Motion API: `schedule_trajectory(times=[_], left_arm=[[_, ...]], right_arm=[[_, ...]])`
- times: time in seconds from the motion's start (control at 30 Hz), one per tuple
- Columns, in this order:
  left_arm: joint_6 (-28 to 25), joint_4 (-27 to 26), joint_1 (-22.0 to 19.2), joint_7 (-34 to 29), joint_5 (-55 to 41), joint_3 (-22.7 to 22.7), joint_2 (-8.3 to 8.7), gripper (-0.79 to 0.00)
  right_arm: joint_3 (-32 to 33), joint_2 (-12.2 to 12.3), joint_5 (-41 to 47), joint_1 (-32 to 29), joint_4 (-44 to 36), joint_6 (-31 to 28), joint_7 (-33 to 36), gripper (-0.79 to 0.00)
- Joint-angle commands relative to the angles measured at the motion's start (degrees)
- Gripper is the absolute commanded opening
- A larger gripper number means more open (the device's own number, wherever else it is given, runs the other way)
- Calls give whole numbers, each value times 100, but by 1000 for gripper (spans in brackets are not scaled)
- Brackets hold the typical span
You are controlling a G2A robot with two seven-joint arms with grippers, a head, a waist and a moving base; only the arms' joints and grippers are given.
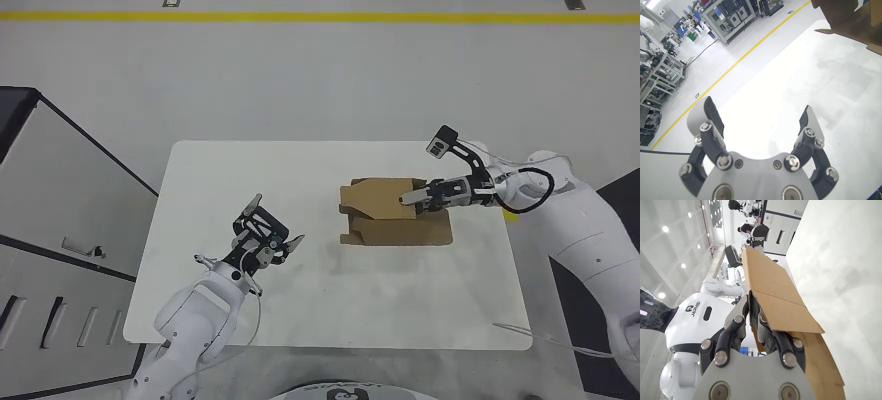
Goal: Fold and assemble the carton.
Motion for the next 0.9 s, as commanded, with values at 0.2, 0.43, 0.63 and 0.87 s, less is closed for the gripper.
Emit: schedule_trajectory(times=[0.2,0.43,0.63,0.87], left_arm=[[0,0,0,0,0,0,0,0],[0,0,0,0,0,0,0,0],[0,0,0,0,0,0,0,0],[0,0,0,0,0,0,0,0]], right_arm=[[35,-1,-126,-53,-174,85,-102,-785],[369,34,-416,100,-366,186,174,-785],[591,20,-580,270,-465,240,240,-785],[729,-27,-661,340,-531,260,260,-785]])
